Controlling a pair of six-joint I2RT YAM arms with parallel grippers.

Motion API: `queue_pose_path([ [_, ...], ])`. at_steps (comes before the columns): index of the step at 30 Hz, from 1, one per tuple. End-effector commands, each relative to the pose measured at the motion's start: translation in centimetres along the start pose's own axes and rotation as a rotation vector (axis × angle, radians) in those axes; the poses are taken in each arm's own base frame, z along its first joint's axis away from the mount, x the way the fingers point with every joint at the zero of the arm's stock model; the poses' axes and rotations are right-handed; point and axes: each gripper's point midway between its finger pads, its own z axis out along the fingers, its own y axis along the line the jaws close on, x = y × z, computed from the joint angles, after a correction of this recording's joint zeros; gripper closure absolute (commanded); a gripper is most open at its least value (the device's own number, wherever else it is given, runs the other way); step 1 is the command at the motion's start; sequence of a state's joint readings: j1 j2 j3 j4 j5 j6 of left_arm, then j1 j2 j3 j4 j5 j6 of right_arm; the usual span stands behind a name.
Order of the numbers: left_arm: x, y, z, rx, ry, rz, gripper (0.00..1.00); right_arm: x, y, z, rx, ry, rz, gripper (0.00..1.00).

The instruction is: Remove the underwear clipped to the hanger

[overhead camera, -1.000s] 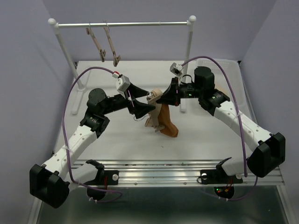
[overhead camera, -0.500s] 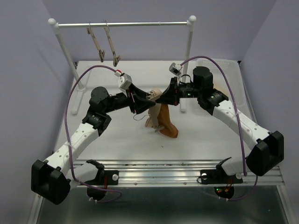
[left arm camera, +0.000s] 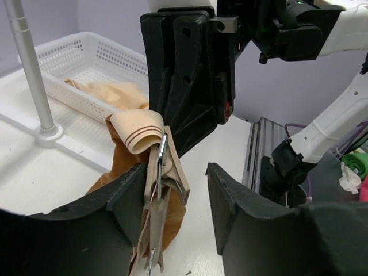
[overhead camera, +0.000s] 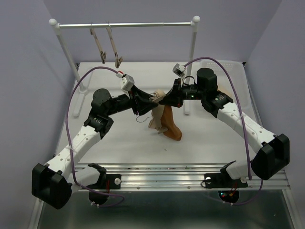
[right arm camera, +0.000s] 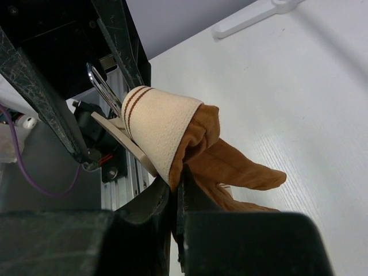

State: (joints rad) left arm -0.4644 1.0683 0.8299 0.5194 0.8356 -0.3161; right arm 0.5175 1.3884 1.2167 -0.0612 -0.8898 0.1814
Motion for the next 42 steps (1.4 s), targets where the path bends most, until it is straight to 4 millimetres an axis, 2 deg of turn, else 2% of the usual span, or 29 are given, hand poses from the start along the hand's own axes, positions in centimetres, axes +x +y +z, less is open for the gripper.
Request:
queue_pose_path([
  [1,-1.6,-0.8,-0.3,0.004,-0.046,0.058,0.46,-3.4,1.4,-0.6,-0.012,-0.072,-0.075,0.99],
  [3,-1.6,-0.9,-0.4,0.0,-0.05,0.061,0.5,-3.5,1.4,-0.7,-0.011,-0.074,-0.079,0.99],
  [8,-1.8,-0.9,-0.5,-0.006,-0.052,0.069,0.69,-3.4,1.3,-0.6,-0.011,-0.072,-0.074,0.99],
  [12,-1.7,-0.9,-0.6,-0.012,-0.053,0.075,1.0,-3.5,1.3,-0.7,0.001,-0.077,-0.076,0.99],
  [17,-1.7,-0.9,-1.0,-0.028,-0.064,0.089,1.0,-3.7,1.0,-0.7,0.018,-0.083,-0.075,0.99],
  [20,-2.0,-0.2,-1.6,-0.099,-0.096,0.079,1.0,-4.1,-0.4,-1.2,0.109,-0.11,-0.079,0.99],
  [24,-2.0,0.3,-2.2,-0.157,-0.114,0.054,1.0,-5.2,-1.2,-2.5,0.177,-0.145,-0.094,0.99],
  [27,-2.0,1.4,-2.6,-0.236,-0.122,0.009,1.0,-6.4,-2.7,-3.8,0.27,-0.18,-0.105,0.99],
  [28,-2.1,1.6,-2.6,-0.251,-0.121,-0.001,1.0,-7.8,-3.0,-4.7,0.308,-0.206,-0.137,0.99],
  [29,-2.3,2.4,-2.9,-0.307,-0.13,-0.038,1.0,-8.2,-3.5,-5.5,0.354,-0.207,-0.139,0.99],
  [30,-2.3,2.8,-3.0,-0.334,-0.126,-0.055,1.0,-10.3,-3.9,-6.7,0.439,-0.244,-0.189,0.99],
  [32,-2.6,3.7,-3.4,-0.404,-0.14,-0.096,1.0,-12.3,-4.1,-8.3,0.538,-0.275,-0.234,0.99],
  [33,-2.6,4.6,-3.9,-0.467,-0.14,-0.119,1.0,-13.3,-5.0,-9.8,0.646,-0.295,-0.242,0.99],
  [34,-2.6,5.0,-4.1,-0.498,-0.149,-0.156,1.0,-14.3,-4.9,-10.8,0.69,-0.312,-0.269,0.99],
  [35,-2.4,5.4,-4.2,-0.524,-0.147,-0.174,1.0,-16.2,-4.2,-12.2,0.739,-0.339,-0.34,0.99],
  [36,-2.4,6.0,-4.5,-0.565,-0.147,-0.195,1.0,-17.0,-5.1,-14.0,0.845,-0.353,-0.343,0.99],
  [38,-2.3,6.4,-4.5,-0.59,-0.15,-0.234,1.0,-18.5,-5.5,-16.0,0.951,-0.361,-0.397,0.99],
  [39,-2.4,6.8,-4.8,-0.626,-0.16,-0.253,1.0,-19.5,-6.1,-17.9,1.066,-0.384,-0.4,0.99],
  [41,-2.6,7.1,-4.9,-0.651,-0.161,-0.282,1.0,-20.5,-7.0,-20.2,1.191,-0.382,-0.439,0.99],
  [42,-2.7,7.4,-5.1,-0.674,-0.17,-0.292,1.0,-20.4,-8.4,-21.8,1.295,-0.372,-0.423,0.99],
])
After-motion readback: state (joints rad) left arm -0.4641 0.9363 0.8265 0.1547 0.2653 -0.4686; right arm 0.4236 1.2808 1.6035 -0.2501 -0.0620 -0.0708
